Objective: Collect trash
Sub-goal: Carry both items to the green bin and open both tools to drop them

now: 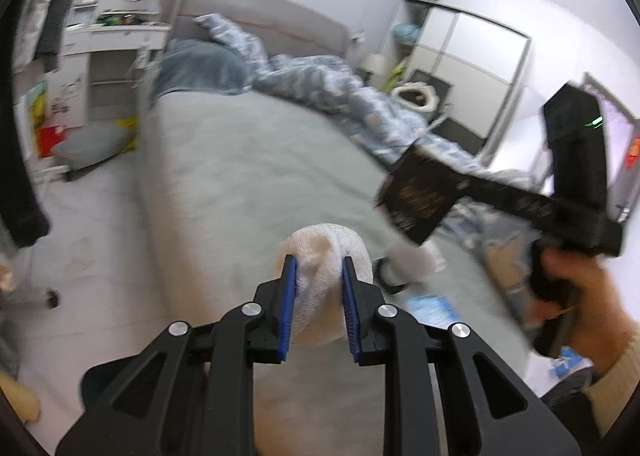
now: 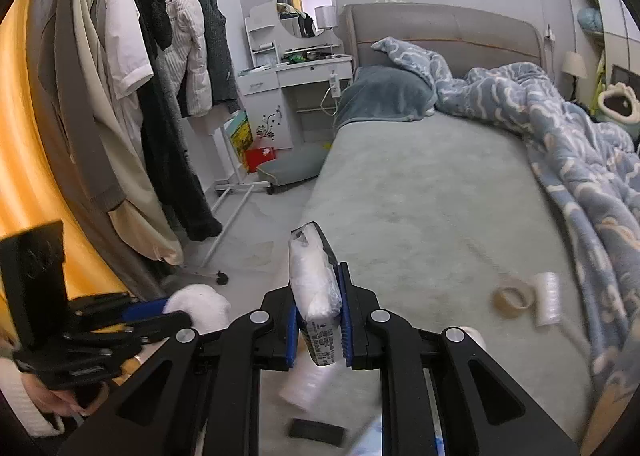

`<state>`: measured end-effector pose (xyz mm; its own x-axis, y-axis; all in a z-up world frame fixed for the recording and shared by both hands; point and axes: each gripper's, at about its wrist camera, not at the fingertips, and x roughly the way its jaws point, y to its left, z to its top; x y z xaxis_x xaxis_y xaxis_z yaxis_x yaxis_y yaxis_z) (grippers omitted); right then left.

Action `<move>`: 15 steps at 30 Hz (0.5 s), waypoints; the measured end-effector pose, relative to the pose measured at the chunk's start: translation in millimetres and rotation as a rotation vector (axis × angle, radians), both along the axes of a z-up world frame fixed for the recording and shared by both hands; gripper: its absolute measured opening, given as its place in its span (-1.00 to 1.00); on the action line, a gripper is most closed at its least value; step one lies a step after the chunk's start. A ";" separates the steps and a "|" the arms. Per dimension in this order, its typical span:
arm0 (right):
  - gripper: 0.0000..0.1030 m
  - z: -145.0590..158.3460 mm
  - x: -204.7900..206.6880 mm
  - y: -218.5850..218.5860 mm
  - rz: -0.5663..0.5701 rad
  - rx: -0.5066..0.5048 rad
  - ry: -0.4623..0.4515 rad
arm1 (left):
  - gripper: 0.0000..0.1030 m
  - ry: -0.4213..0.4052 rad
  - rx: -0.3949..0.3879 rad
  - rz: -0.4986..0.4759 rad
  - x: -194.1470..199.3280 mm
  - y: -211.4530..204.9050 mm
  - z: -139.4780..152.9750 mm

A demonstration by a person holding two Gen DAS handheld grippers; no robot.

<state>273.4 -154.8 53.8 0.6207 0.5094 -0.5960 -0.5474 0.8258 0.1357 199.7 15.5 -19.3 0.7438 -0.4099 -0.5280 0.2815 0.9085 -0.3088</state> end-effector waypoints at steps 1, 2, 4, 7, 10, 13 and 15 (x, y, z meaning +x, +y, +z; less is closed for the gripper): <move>-0.67 -1.0 -2.3 7.9 0.009 -0.006 0.003 | -0.53 0.021 0.022 0.028 0.8 7.1 -4.9; -0.67 -2.7 -3.1 14.4 0.014 -0.005 0.012 | -0.53 0.037 0.030 0.044 1.1 13.5 -8.3; -0.67 -9.4 -5.1 31.1 0.029 -0.003 0.044 | -0.53 0.096 0.048 0.084 4.7 29.3 -20.9; -0.67 -17.6 -10.8 55.7 0.053 -0.022 0.066 | -0.53 0.160 0.073 0.126 5.1 48.3 -38.0; -0.67 -23.0 -17.8 80.2 0.077 -0.012 0.091 | -0.53 0.239 0.071 0.158 7.1 73.9 -54.6; -0.67 -31.6 -25.4 100.3 0.090 -0.005 0.128 | -0.53 0.300 0.082 0.185 6.3 92.1 -68.2; -0.67 -36.8 -30.1 113.8 0.091 -0.014 0.146 | -0.53 0.340 0.088 0.195 4.5 104.1 -78.1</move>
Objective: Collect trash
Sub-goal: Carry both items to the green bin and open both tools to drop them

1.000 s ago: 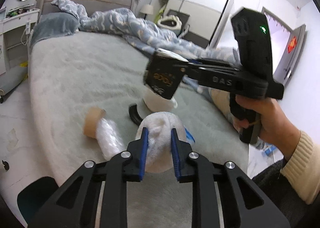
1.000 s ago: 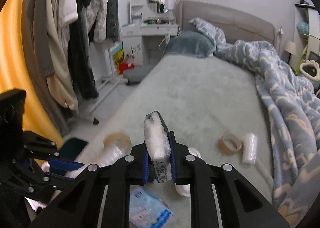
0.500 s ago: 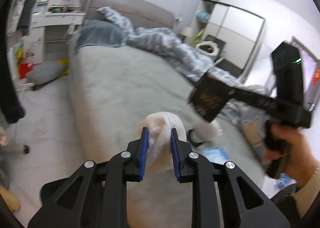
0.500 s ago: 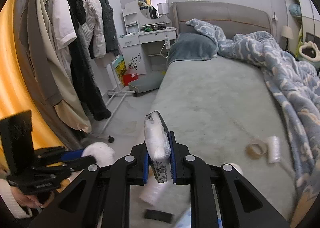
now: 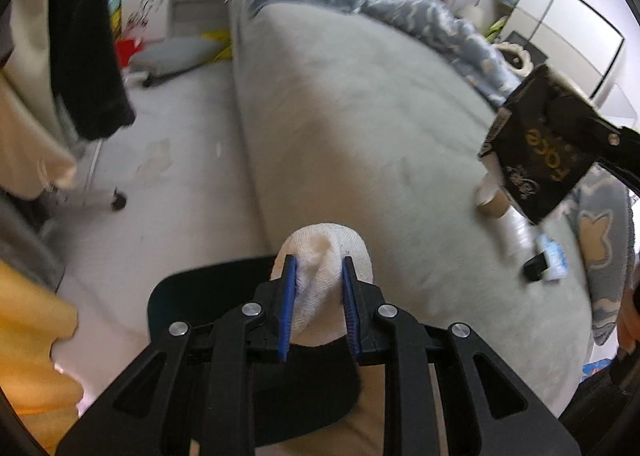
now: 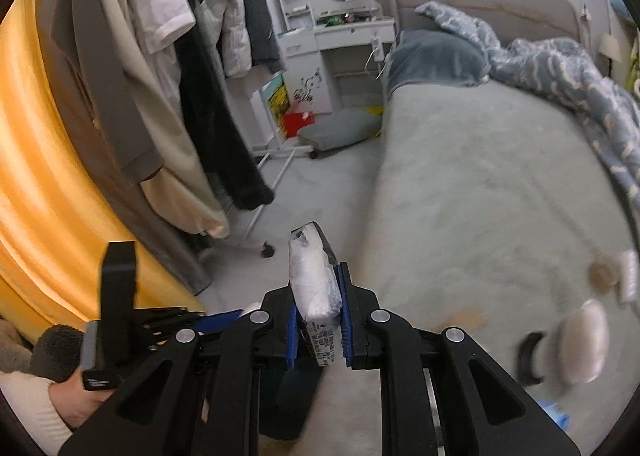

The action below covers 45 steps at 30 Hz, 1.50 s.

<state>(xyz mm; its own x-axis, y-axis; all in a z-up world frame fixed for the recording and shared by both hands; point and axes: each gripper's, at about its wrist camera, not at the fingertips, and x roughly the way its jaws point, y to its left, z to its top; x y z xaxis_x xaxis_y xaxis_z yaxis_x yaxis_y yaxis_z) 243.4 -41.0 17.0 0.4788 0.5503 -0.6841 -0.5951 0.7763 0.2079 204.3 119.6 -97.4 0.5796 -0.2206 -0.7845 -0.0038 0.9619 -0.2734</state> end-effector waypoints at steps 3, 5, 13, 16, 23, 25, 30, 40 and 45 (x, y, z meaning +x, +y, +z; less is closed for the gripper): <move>-0.67 -11.6 -7.1 17.7 -0.004 -0.001 0.043 | -0.53 0.063 0.016 0.007 -7.5 10.9 -15.9; -0.67 -21.5 -8.7 27.0 -0.008 0.010 0.083 | -0.53 0.119 0.002 0.013 -8.5 22.2 -27.9; -0.67 -66.5 -8.9 62.0 0.022 -0.065 0.182 | -0.46 0.335 -0.046 0.034 -13.5 49.5 -70.1; -0.67 -79.6 -4.1 70.3 0.021 -0.096 0.202 | -0.32 0.356 -0.022 0.026 -20.2 52.6 -76.3; -0.67 -111.9 4.3 82.5 0.023 -0.154 0.262 | 0.23 0.280 0.004 0.042 -30.6 64.5 -49.9; -0.67 -120.6 4.9 86.3 0.032 -0.173 0.275 | 0.25 0.241 0.016 0.047 -32.8 68.4 -36.5; -0.67 -146.7 3.6 96.5 0.051 -0.227 0.307 | 0.27 0.125 0.037 0.054 -40.0 73.2 -1.2; -0.67 -193.8 -6.8 125.2 0.130 -0.331 0.362 | 0.15 -0.113 0.038 0.062 -53.8 81.0 59.9; -0.65 -217.8 -17.2 134.5 0.161 -0.389 0.399 | 0.02 -0.195 0.020 0.083 -57.2 92.6 79.0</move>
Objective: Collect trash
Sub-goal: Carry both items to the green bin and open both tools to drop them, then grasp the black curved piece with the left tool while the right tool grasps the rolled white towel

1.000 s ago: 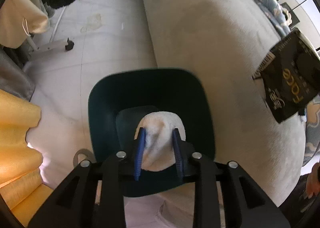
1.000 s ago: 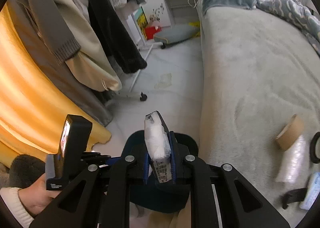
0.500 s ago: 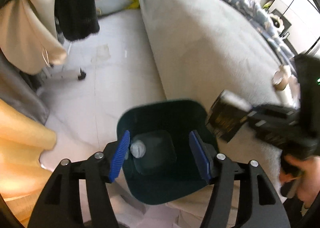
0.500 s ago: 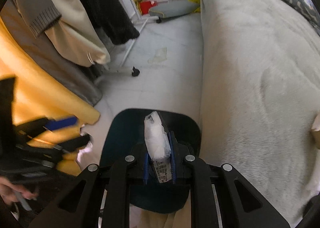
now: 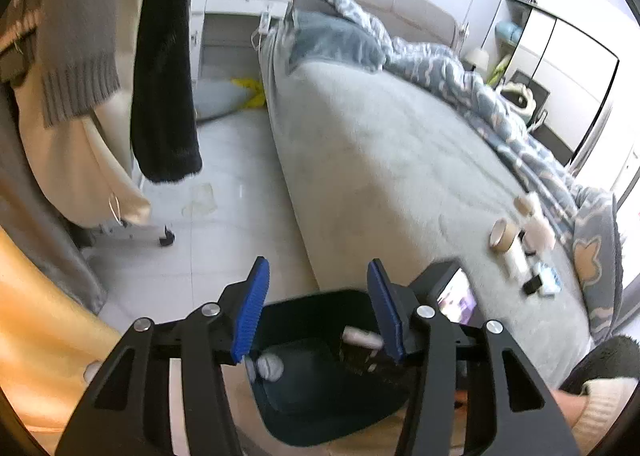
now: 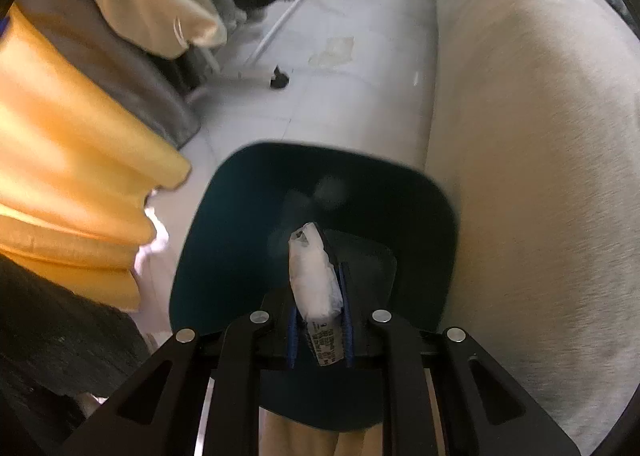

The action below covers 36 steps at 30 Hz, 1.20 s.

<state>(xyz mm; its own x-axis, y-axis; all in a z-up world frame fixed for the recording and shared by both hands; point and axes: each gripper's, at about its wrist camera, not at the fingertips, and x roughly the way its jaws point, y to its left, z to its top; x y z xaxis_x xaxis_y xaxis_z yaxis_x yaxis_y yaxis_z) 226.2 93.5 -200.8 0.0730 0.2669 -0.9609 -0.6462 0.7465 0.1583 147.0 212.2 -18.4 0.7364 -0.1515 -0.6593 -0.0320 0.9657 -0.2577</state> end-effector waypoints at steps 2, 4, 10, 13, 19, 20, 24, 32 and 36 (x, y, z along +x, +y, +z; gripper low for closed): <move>-0.65 -6.5 -3.2 0.9 0.010 -0.013 0.018 | 0.02 -0.034 -0.001 0.008 -3.3 -0.4 11.2; -0.65 -9.7 -5.8 1.0 0.022 -0.027 0.021 | 0.02 -0.061 0.012 0.010 -6.4 -1.6 19.1; 0.25 5.9 -11.5 -2.0 0.033 -0.007 -0.008 | 0.02 -0.166 0.040 -0.007 -8.5 -13.0 48.2; 0.25 20.3 -10.8 -8.0 0.025 0.019 -0.027 | 0.06 -0.215 0.056 -0.021 -11.1 -21.2 60.1; 0.25 62.9 -8.4 -22.4 0.011 0.077 -0.114 | 0.14 -0.261 0.046 -0.043 -12.9 -35.6 71.3; 0.25 73.4 -8.3 -27.7 0.012 0.082 -0.141 | 0.16 -0.266 0.041 -0.048 -11.2 -40.6 73.0; 0.25 104.9 -7.4 -49.1 0.004 0.102 -0.215 | 0.22 -0.272 0.031 -0.066 -6.1 -55.4 73.9; 0.34 163.3 4.7 -119.0 -0.087 0.116 -0.365 | 0.30 -0.245 -0.018 -0.102 9.7 -93.6 68.2; 0.35 180.0 11.0 -154.8 -0.138 0.116 -0.415 | 0.35 -0.219 -0.024 -0.117 16.4 -112.2 61.7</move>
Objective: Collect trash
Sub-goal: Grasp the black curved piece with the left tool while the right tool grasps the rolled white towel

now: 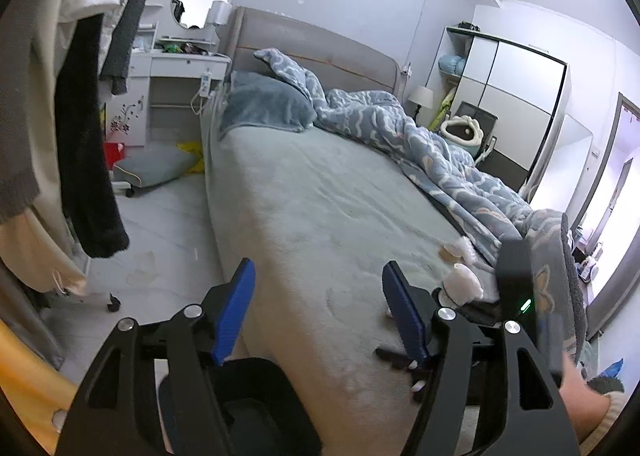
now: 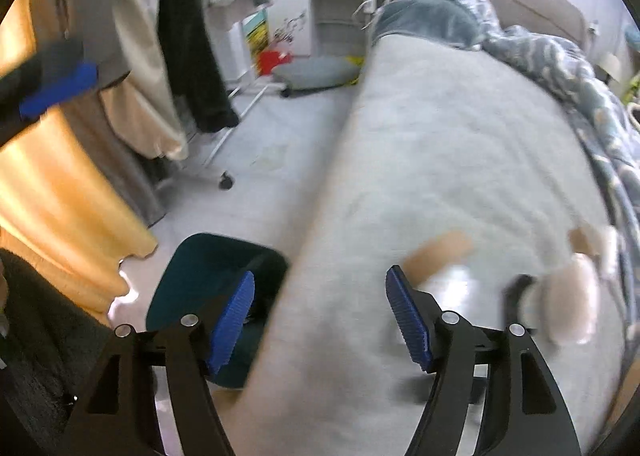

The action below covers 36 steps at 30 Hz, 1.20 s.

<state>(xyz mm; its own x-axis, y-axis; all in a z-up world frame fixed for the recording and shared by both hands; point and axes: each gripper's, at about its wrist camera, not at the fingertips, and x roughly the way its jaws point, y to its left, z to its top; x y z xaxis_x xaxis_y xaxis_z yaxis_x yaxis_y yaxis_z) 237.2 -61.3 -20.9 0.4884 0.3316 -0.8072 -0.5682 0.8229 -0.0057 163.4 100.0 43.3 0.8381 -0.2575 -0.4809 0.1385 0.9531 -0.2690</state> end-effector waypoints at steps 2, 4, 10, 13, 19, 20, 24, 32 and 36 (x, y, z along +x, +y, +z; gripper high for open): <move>0.38 8.4 6.7 -22.4 -0.028 -0.010 -0.029 | 0.36 0.016 0.003 -0.011 3.3 -10.4 -4.5; 0.40 13.8 12.8 -39.0 -0.052 -0.020 -0.049 | 0.37 0.043 -0.007 -0.030 6.9 -21.8 -10.6; 0.44 28.0 28.3 -89.4 -0.128 -0.016 -0.098 | 0.39 0.118 -0.010 -0.074 14.8 -49.9 -32.7; 0.45 31.5 36.3 -108.9 -0.155 -0.009 -0.111 | 0.40 0.156 0.001 -0.103 18.5 -69.3 -46.0; 0.47 24.2 48.6 -151.5 -0.233 0.062 -0.106 | 0.40 0.236 0.022 -0.175 24.0 -107.6 -77.0; 0.48 22.0 50.0 -156.1 -0.241 0.070 -0.102 | 0.40 0.250 0.023 -0.188 25.4 -113.6 -82.3; 0.50 17.2 50.0 -165.7 -0.258 0.095 -0.098 | 0.40 0.292 0.013 -0.229 26.5 -134.0 -98.3; 0.52 9.4 53.1 -178.9 -0.261 0.122 -0.094 | 0.25 0.334 -0.014 -0.275 36.3 -165.9 -115.1; 0.52 7.0 54.7 -187.6 -0.271 0.140 -0.091 | 0.07 0.366 -0.043 -0.278 42.2 -174.8 -123.4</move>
